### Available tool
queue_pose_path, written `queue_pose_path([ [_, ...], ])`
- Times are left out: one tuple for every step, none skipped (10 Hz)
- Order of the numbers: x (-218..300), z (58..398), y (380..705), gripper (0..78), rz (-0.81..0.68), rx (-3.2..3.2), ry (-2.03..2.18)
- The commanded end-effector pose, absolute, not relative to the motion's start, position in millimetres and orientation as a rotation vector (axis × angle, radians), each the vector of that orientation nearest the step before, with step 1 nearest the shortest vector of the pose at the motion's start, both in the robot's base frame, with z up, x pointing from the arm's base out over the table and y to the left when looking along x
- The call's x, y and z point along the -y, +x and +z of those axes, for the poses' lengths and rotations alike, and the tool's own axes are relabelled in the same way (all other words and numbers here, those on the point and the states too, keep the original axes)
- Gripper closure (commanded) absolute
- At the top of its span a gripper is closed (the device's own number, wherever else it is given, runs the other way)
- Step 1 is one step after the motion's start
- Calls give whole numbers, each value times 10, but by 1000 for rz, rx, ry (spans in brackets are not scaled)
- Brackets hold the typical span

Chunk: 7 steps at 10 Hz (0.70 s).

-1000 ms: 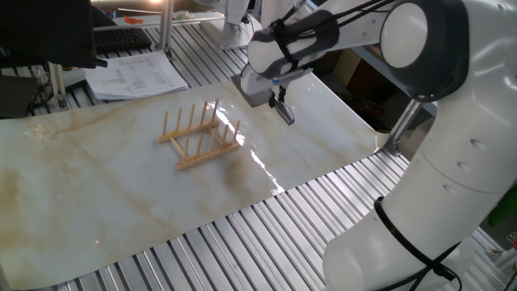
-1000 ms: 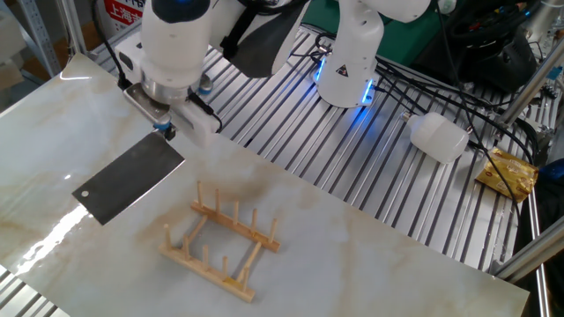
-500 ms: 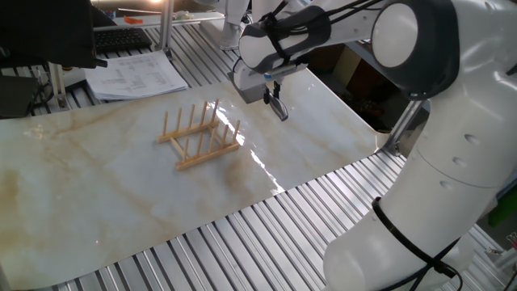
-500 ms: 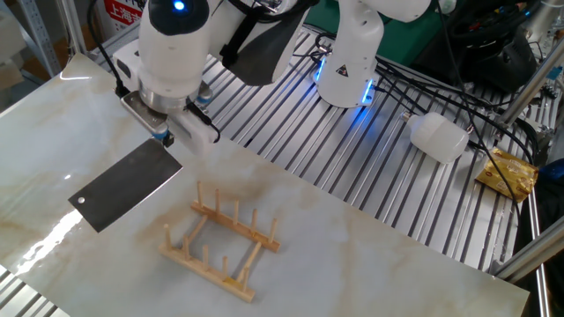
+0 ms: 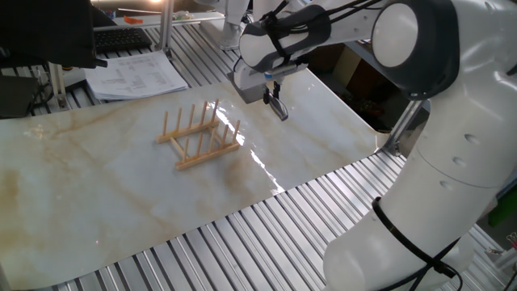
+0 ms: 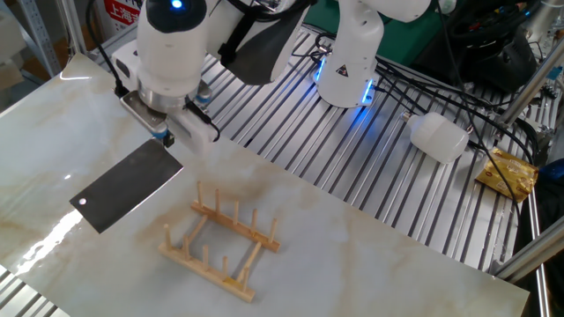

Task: Put the knife on the knife rack

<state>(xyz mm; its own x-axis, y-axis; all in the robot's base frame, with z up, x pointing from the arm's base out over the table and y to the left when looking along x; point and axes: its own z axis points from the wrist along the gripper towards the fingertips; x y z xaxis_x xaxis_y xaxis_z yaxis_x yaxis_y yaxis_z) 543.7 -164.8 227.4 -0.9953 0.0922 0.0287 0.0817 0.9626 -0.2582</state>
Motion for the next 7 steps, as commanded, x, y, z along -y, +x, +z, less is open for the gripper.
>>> queue_pose_path([
  [1653, 2297, 5448, 764, 389, 3095, -61],
  [1653, 2297, 5448, 764, 378, 3120, 4],
  [1653, 2297, 5448, 764, 348, 3134, 20],
  [1654, 2296, 5448, 764, 361, 3138, 17],
  [1612, 2323, 5444, 764, 401, 3136, -14],
  [1561, 2357, 5438, 764, 434, 3133, -28],
  [1510, 2391, 5431, 764, 442, 3131, -44],
])
